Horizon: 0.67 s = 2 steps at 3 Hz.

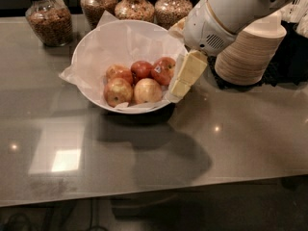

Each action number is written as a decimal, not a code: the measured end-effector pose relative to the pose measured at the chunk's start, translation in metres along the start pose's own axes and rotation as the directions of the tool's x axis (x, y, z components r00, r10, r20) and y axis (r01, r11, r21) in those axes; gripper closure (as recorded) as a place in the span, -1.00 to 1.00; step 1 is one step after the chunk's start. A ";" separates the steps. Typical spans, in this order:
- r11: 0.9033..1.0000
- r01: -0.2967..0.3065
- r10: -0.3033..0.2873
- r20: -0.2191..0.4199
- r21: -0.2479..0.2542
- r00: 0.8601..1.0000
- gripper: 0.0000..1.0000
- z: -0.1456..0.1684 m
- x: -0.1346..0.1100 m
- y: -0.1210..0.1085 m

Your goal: Pick apple from white bowl

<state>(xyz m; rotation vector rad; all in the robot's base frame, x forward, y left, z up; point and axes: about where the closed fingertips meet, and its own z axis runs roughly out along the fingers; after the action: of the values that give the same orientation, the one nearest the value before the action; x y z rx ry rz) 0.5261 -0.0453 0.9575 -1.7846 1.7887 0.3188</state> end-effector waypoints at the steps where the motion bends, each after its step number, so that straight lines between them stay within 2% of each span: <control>1: 0.999 0.030 -0.029 0.031 -0.024 0.999 -0.83 0.015 -0.016 -0.001; 2: 0.996 0.078 -0.075 0.058 -0.051 0.996 -0.54 0.027 -0.037 -0.002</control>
Offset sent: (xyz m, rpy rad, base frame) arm 0.0101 0.0704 0.0012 0.0487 -0.0047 0.1708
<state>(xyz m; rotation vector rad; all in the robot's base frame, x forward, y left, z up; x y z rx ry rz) 0.5314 -0.0002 0.9570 -1.8579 1.6831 0.3851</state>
